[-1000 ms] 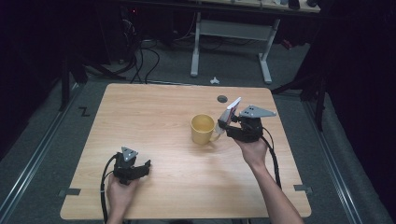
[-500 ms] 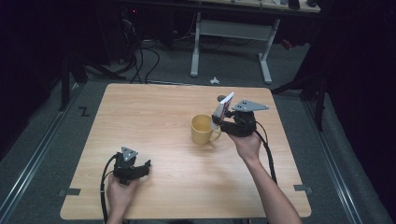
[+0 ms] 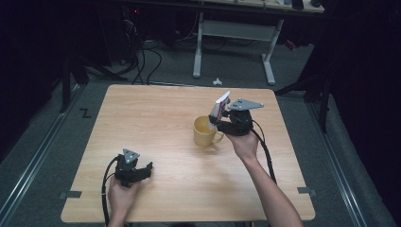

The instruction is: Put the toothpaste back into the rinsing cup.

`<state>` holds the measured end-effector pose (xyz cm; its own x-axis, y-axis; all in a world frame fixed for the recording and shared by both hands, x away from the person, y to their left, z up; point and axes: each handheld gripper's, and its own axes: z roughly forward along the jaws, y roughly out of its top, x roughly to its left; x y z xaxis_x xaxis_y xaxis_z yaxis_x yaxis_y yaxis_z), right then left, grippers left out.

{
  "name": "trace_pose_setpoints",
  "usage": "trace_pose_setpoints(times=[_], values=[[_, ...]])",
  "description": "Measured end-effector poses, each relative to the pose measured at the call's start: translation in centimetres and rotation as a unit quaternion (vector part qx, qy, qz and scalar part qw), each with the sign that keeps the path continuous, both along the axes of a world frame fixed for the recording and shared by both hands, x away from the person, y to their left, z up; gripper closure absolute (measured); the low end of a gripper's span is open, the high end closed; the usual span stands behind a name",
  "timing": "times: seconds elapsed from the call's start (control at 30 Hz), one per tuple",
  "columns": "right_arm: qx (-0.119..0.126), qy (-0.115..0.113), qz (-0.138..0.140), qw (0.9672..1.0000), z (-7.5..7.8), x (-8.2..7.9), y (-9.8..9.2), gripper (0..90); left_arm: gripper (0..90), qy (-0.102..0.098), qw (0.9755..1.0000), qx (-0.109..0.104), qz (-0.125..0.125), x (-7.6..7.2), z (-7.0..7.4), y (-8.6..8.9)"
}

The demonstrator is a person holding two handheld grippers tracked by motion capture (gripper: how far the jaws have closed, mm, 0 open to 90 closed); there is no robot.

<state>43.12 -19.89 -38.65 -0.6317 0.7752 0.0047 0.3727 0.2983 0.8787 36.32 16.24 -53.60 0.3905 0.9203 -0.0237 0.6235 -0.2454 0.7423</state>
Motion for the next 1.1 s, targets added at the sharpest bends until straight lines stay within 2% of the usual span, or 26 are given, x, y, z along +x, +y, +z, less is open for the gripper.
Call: trace_pose_setpoints(times=[0.27,1.1], values=[[-0.007,0.004,-0.002,1.0000,-0.4,0.7,0.5,53.3,26.0,0.000,1.0000,0.001,0.000,0.0,0.0,0.0],[-0.002,0.029,-0.020,0.9994,-2.8,2.2,1.0,52.4,26.0,0.000,1.0000,0.000,0.000,0.0,0.0,0.0]])
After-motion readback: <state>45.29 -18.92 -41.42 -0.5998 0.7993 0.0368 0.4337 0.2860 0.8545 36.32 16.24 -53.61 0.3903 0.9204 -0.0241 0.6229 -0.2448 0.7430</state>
